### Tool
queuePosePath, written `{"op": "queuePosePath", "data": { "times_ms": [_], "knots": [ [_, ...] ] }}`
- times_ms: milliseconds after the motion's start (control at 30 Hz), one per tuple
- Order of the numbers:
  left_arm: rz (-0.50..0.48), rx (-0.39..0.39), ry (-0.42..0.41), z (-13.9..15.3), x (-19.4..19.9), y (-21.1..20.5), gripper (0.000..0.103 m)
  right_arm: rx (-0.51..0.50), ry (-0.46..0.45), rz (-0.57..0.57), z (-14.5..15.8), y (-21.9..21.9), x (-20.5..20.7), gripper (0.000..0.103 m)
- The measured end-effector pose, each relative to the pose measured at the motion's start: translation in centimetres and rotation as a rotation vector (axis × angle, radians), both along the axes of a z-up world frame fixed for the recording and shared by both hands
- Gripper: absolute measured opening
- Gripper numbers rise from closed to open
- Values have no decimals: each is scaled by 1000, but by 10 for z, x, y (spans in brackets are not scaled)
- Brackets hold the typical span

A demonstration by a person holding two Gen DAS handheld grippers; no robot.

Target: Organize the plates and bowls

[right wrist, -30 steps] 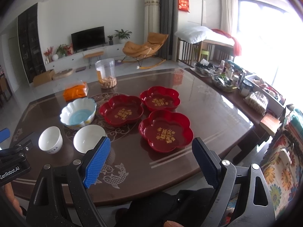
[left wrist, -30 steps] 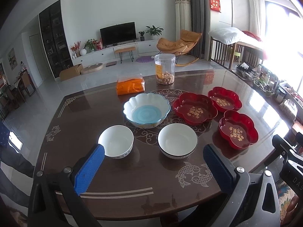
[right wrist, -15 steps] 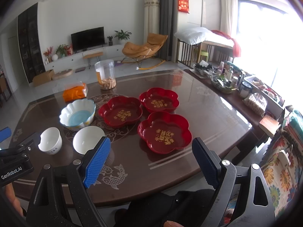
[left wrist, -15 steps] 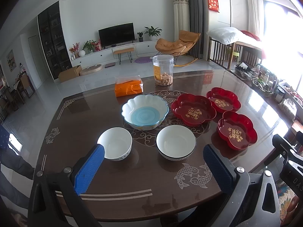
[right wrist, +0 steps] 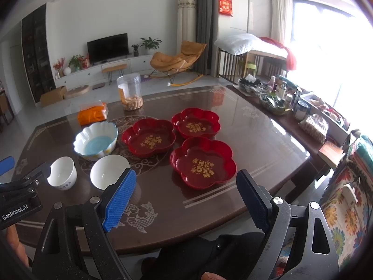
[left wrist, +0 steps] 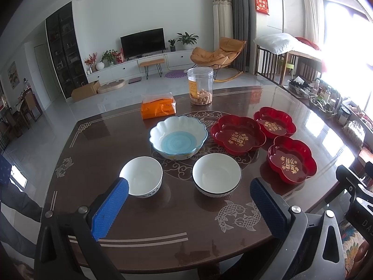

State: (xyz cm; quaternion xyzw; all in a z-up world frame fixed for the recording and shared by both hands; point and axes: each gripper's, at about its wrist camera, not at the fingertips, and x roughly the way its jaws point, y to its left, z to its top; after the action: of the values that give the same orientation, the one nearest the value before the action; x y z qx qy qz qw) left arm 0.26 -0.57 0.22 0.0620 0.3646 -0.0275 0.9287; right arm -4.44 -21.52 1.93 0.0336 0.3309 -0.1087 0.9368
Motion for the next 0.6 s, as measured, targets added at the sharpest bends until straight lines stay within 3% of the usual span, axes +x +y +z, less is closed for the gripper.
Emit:
{"op": "queuePosePath", "data": {
  "times_ms": [233,600],
  "knots": [
    [0,-47,-6,-2,-4,2,103,-2,-9,-8,1,0,-3,90],
    [-23,-42,0,1,-25,4,103,0,-51,-27,12,1,-25,90]
  ]
}}
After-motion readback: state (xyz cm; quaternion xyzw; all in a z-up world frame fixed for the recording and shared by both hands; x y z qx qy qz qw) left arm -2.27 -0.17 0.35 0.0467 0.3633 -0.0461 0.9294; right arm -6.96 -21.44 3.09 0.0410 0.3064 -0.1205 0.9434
